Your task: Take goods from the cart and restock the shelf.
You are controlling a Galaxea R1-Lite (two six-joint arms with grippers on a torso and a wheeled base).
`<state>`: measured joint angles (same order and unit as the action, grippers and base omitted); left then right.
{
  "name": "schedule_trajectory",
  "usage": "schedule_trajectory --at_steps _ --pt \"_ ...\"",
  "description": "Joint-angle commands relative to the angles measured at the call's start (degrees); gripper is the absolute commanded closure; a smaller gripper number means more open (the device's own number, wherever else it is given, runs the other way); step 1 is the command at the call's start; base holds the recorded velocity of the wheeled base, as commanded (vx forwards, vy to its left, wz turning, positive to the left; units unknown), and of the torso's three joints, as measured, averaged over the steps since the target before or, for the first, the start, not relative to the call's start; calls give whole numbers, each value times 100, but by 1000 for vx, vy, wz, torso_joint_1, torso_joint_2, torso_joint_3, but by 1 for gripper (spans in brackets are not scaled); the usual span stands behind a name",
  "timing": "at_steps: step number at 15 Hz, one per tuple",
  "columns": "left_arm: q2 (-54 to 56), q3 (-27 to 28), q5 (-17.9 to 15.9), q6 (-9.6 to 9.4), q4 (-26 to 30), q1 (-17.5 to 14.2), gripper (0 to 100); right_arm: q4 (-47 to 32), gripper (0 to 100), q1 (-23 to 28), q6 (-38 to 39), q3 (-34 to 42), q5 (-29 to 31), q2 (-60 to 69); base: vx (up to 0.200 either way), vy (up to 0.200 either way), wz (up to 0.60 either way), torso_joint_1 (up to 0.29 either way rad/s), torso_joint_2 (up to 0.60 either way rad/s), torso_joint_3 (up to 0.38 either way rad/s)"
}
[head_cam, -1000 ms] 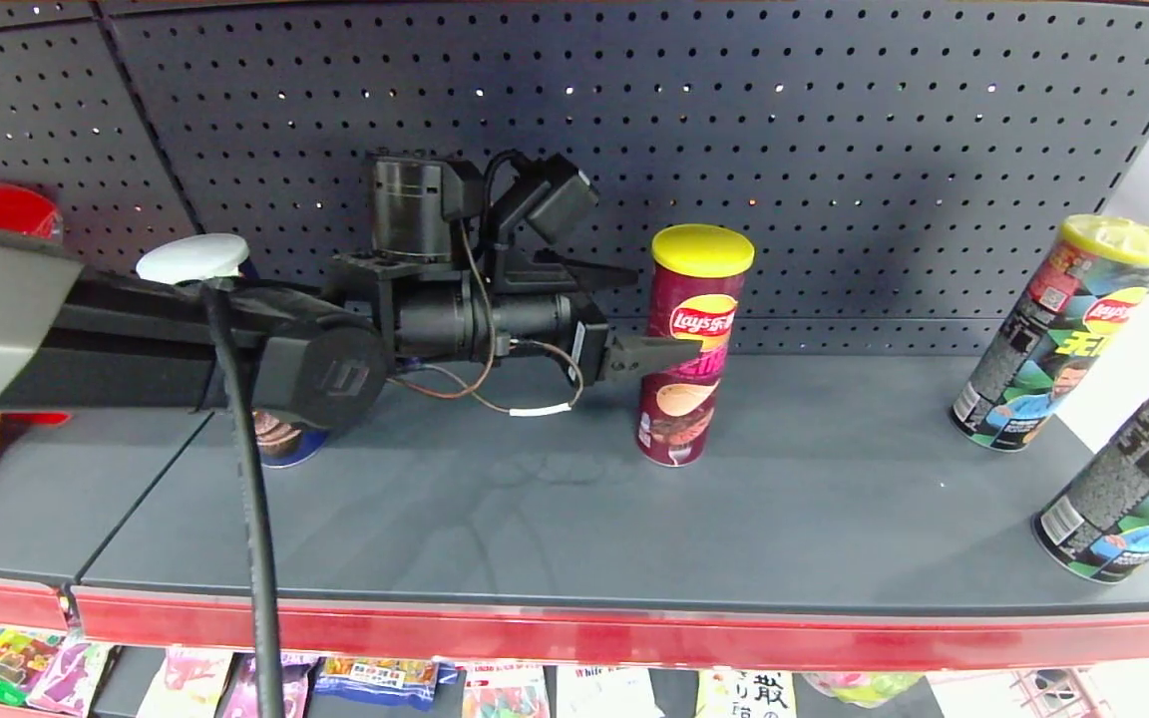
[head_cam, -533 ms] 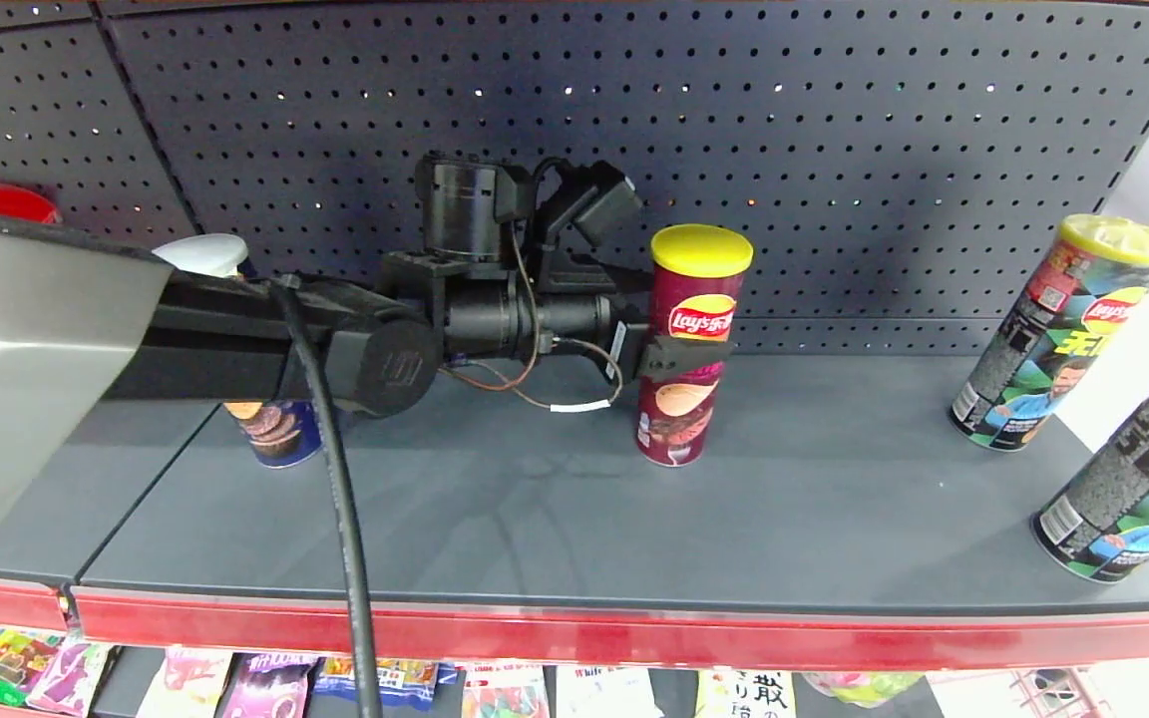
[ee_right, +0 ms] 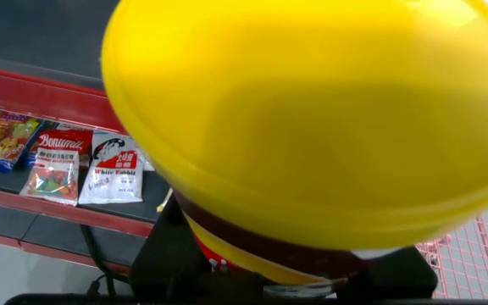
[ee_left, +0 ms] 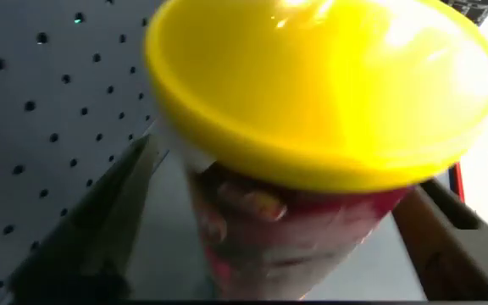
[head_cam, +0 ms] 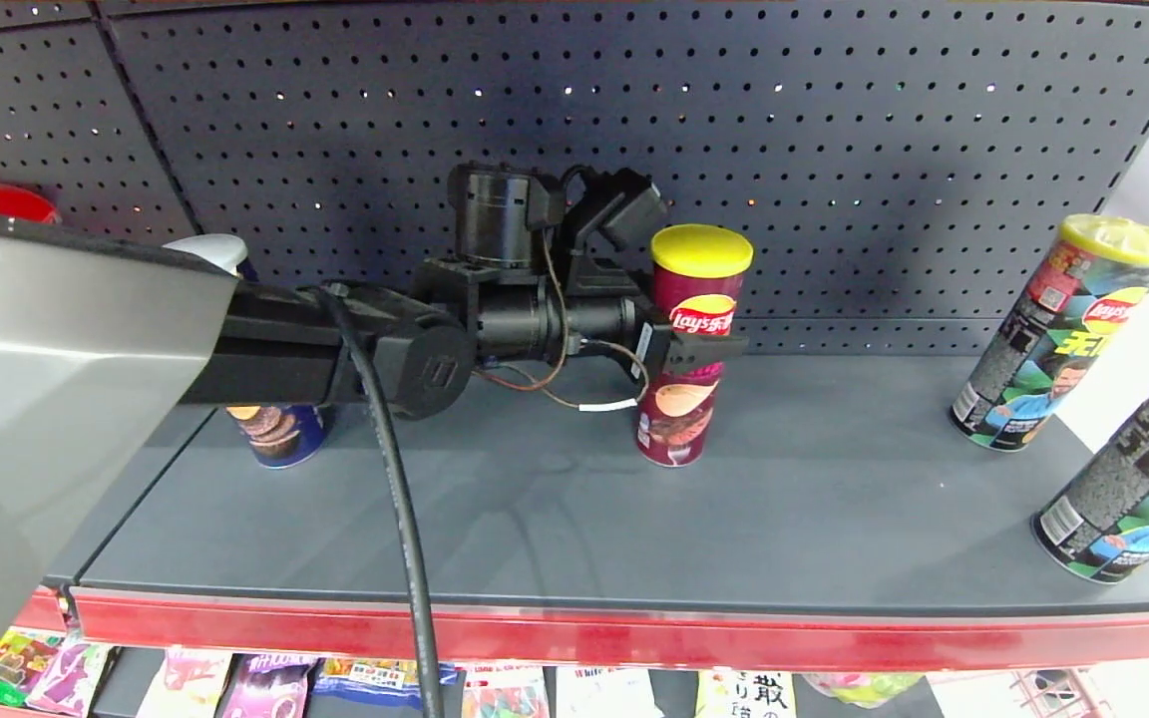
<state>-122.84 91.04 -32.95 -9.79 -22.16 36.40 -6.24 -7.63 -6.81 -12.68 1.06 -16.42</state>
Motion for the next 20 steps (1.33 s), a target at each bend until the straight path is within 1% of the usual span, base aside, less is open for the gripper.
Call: schedule_trajectory --at_steps 1,3,5,6,7,8,9,12,13,14,15,16,17,18,20 --pt "6 -7 -1 3 10 -1 100 0 100 -2 5 2 -1 -1 0 0 0 0 0 0" --pt "15 -16 -36 3 1 7 100 0 100 -2 5 -7 -1 7 0 0 0 0 0 0" --pt "94 -104 -185 3 10 7 100 0 100 -2 5 -15 -1 -1 0 0 0 0 0 0" --pt "261 -262 -379 3 10 -1 100 0 100 -2 5 -24 -1 7 0 0 0 0 0 0" --pt "410 -429 -493 -5 1 -1 100 0 100 -2 5 -33 -1 7 0 0 0 0 0 0" --pt "674 -710 -686 -5 1 -1 100 0 100 -2 5 -42 -1 7 0 0 0 0 0 0" --pt "920 -974 -809 -23 -7 7 100 0 100 -2 5 -51 -1 7 0 0 0 0 0 0" --pt "1377 -1537 -739 -41 -43 122 100 0 100 -2 5 -68 -1 -1 0 0 0 0 0 0" --pt "1500 -1765 -598 -41 -51 236 100 0 100 -2 5 -68 -1 -1 0 0 0 0 0 0" --pt "1562 -1985 -388 -32 -166 394 100 0 100 -2 5 -68 -1 7 0 0 0 0 0 0" --pt "1562 -2213 -229 -14 -429 508 100 0 100 -2 -4 -59 -1 16 0 0 0 0 0 0" --pt "1544 -2407 -168 3 -711 552 100 0 100 -2 5 -51 -1 25 0 0 0 0 0 0" --pt "1527 -2644 -159 3 -1027 570 100 0 100 -2 -4 -51 -1 7 0 0 0 0 0 0" --pt "1544 -2776 -159 3 -1141 579 100 0 100 -2 -4 -51 -1 -1 0 0 0 0 0 0" --pt "1650 -2952 -168 21 -1132 570 100 0 100 -2 5 -42 -1 -1 0 0 0 0 0 0"
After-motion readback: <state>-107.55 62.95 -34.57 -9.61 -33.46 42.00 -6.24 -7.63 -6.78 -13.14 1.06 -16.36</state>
